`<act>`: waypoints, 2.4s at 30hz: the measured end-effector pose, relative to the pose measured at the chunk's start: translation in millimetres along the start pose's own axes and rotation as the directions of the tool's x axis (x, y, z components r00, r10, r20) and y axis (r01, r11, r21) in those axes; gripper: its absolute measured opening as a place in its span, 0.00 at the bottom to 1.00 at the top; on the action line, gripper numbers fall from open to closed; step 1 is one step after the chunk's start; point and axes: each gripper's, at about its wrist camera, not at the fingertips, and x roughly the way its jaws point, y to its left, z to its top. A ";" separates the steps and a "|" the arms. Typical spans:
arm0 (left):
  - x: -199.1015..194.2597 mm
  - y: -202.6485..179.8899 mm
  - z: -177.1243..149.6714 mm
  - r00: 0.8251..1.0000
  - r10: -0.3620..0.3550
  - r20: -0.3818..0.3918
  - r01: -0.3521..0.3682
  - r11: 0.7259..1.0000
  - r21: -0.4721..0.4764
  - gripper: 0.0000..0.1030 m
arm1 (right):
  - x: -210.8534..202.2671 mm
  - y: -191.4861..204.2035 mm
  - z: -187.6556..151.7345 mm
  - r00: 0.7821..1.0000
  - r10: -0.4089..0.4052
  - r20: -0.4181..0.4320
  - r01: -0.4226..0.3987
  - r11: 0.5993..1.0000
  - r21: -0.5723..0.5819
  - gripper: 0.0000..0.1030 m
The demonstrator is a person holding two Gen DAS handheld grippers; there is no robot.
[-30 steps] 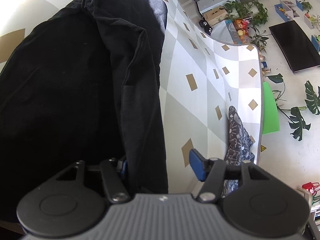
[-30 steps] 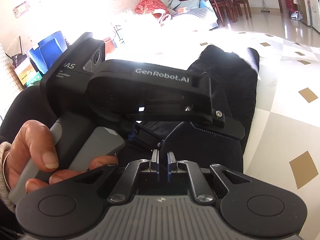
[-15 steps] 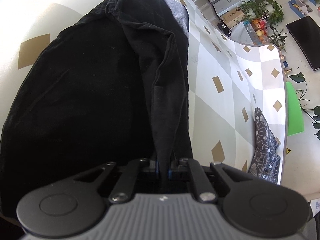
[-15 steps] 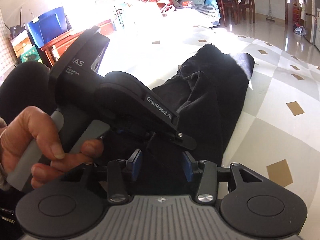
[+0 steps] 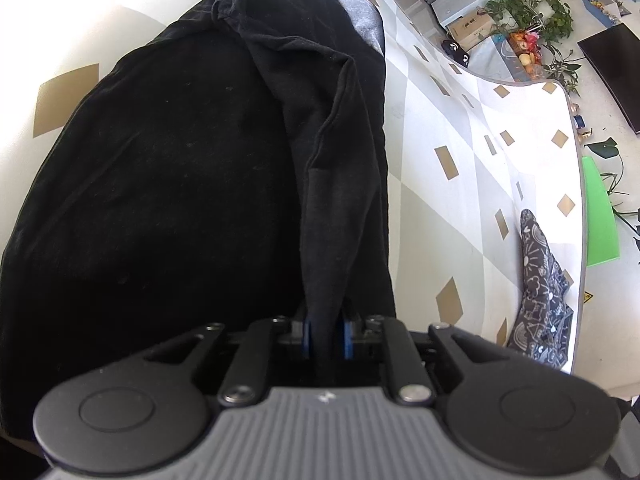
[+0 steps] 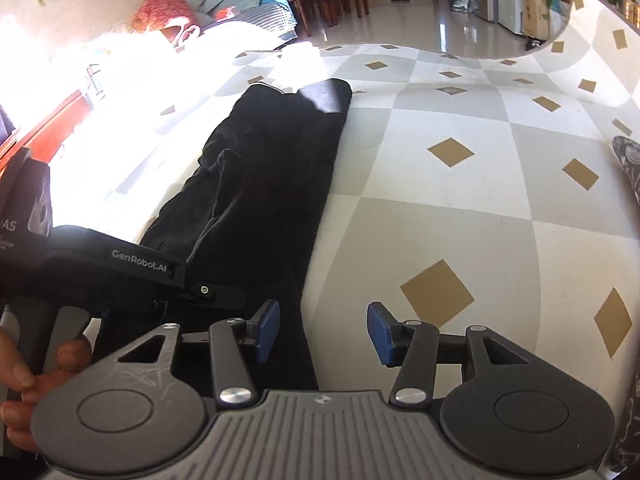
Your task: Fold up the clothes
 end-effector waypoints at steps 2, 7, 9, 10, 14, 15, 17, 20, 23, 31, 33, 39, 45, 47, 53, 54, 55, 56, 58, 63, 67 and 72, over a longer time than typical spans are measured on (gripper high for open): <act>0.3 -2.0 0.1 1.000 -0.004 0.004 0.004 1.000 0.008 0.20 | -1.3 -2.5 -0.3 1.000 -0.003 0.002 0.003 1.000 0.019 0.47; 0.1 -9.2 -1.1 1.000 0.005 0.017 -0.005 0.998 0.055 0.19 | 4.5 -1.6 0.9 1.000 -0.011 0.011 0.011 1.000 0.018 0.47; 0.1 -11.6 -2.1 1.000 0.014 0.019 -0.015 0.997 0.077 0.12 | 6.6 -1.8 0.3 1.000 -0.013 0.002 0.013 1.000 0.022 0.47; 0.1 -11.1 -2.5 1.000 0.013 0.018 -0.015 0.997 0.076 0.08 | 7.6 -1.8 -0.1 1.000 -0.015 -0.003 0.016 1.000 0.024 0.47; -7.2 -11.6 -5.5 0.998 0.032 0.054 -0.037 0.996 0.076 0.03 | 13.9 -0.5 -1.4 0.999 -0.027 -0.024 0.028 0.999 0.027 0.47; -10.6 -12.7 -6.3 0.997 0.039 0.068 -0.044 0.996 0.083 0.03 | 15.2 0.0 -1.8 0.999 -0.029 -0.029 0.030 0.999 0.026 0.47; -18.6 -15.7 -8.2 0.994 0.059 0.095 -0.068 0.993 0.096 0.03 | 17.5 1.6 -2.5 0.999 -0.028 -0.037 0.029 0.999 0.022 0.47; -32.4 -15.5 -9.1 0.986 0.104 0.132 -0.118 0.988 0.099 0.03 | 19.6 6.5 -3.6 0.999 -0.025 -0.045 0.025 1.000 0.003 0.48; -49.0 -8.7 -11.7 0.975 0.151 0.163 -0.164 0.984 0.072 0.03 | 22.7 13.2 -5.7 0.998 -0.017 -0.061 0.015 1.000 -0.021 0.48; -96.5 5.4 -26.3 0.927 0.284 0.246 -0.297 0.955 0.017 0.03 | 33.6 41.5 -12.1 0.994 0.025 -0.106 -0.037 0.992 -0.118 0.50; -103.5 13.4 -31.5 0.919 0.319 0.233 -0.326 0.945 -0.011 0.03 | 36.2 49.4 -12.7 0.993 0.035 -0.113 -0.051 0.988 -0.143 0.50; -103.5 28.9 -42.5 0.887 0.428 0.176 -0.426 0.904 -0.051 0.04 | 38.7 74.3 -17.4 0.990 0.072 -0.118 -0.099 0.966 -0.241 0.51; -91.1 39.9 -45.4 0.861 0.502 0.083 -0.498 0.865 -0.064 0.13 | 41.0 94.4 -25.9 0.977 0.148 -0.154 -0.189 0.933 -0.305 0.51; -87.9 44.9 -46.1 0.855 0.515 0.055 -0.511 0.856 -0.079 0.21 | 42.8 99.7 -29.6 0.973 0.159 -0.170 -0.209 0.920 -0.333 0.52; -96.5 46.2 -49.5 0.856 0.508 0.097 -0.499 0.861 -0.104 0.54 | 56.9 102.8 -43.1 0.960 0.117 -0.253 -0.206 0.909 -0.362 0.52; -100.4 45.9 -50.3 0.860 0.498 0.111 -0.486 0.866 -0.114 0.58 | 57.6 101.7 -43.3 0.961 0.106 -0.254 -0.196 0.912 -0.361 0.52; -103.5 45.1 -50.8 0.863 0.490 0.125 -0.478 0.871 -0.119 0.64 | 57.7 99.8 -42.4 0.963 0.100 -0.252 -0.188 0.917 -0.352 0.52; -105.9 43.9 -51.2 0.860 0.491 0.138 -0.478 0.871 -0.117 0.69 | 57.5 97.5 -41.2 0.964 0.097 -0.248 -0.181 0.923 -0.341 0.52; -110.7 42.0 -52.8 0.857 0.489 0.163 -0.476 0.872 -0.114 0.70 | 57.7 89.1 -37.3 0.964 0.099 -0.247 -0.170 0.944 -0.283 0.52; -113.4 39.5 -49.4 0.862 0.474 0.179 -0.457 0.880 -0.128 0.73 | 57.1 61.3 -29.3 0.965 0.104 -0.242 -0.130 0.987 -0.092 0.52; -110.3 35.7 -40.6 0.861 0.470 0.196 -0.452 0.882 -0.131 0.74 | 60.5 47.7 -30.2 0.961 0.104 -0.258 -0.107 0.994 0.005 0.52; -110.0 35.3 -40.2 0.850 0.480 0.216 -0.462 0.877 -0.128 0.82 | 64.9 42.2 -30.0 0.958 0.134 -0.252 -0.117 0.990 0.079 0.52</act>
